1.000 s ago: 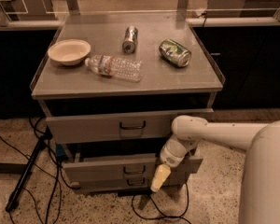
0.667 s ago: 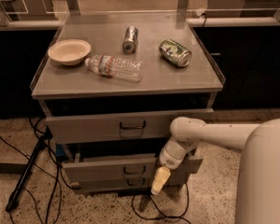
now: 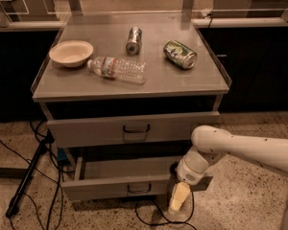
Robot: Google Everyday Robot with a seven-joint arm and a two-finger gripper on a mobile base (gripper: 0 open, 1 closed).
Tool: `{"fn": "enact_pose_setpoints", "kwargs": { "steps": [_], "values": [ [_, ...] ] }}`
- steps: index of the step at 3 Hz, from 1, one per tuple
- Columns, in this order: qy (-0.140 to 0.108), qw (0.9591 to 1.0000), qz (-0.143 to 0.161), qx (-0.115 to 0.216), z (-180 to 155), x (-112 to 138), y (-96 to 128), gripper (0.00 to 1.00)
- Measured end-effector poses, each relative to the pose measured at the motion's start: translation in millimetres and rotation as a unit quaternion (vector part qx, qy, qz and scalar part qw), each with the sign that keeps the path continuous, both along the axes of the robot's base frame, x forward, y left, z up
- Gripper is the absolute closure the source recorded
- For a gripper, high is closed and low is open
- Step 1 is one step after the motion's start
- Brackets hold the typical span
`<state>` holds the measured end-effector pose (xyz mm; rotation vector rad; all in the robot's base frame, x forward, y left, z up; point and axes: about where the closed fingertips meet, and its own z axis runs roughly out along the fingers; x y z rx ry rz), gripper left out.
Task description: Open middle drawer
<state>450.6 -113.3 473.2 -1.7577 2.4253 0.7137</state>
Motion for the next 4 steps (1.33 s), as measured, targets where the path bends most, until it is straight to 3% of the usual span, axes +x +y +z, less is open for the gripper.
{"fn": "enact_pose_setpoints", "kwargs": {
  "steps": [2,4],
  "values": [
    [-0.007,0.9999,-0.003,-0.007,-6,13,5,0.00],
    [0.038,0.9990,0.010,-0.019,-38,4,7,0.00]
  ]
}}
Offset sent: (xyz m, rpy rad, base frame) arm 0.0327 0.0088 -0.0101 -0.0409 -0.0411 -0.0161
